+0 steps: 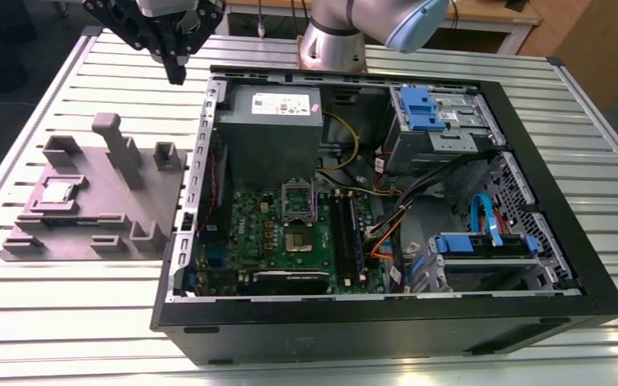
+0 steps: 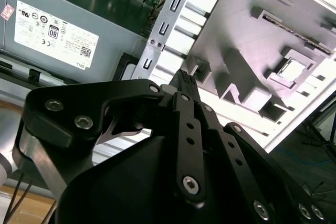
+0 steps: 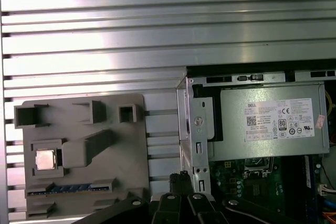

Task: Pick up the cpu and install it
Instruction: 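Reach for the cpu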

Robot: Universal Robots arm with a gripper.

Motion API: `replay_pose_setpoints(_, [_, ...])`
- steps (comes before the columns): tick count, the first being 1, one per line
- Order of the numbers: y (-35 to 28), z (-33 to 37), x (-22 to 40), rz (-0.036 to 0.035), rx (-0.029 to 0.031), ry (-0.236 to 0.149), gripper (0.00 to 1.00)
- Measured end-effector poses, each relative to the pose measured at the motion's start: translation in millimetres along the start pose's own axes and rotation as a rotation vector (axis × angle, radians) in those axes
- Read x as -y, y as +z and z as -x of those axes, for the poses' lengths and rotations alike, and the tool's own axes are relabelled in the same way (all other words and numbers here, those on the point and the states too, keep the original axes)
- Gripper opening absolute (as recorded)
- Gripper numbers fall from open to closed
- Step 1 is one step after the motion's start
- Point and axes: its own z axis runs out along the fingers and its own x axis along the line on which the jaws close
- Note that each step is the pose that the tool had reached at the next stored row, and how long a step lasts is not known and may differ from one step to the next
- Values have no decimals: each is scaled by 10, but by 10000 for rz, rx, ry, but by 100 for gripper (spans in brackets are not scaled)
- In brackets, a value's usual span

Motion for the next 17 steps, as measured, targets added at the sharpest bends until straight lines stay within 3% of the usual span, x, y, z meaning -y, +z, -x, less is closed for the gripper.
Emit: replay_pose_setpoints(17, [-1, -69, 5, 0, 1, 0, 10])
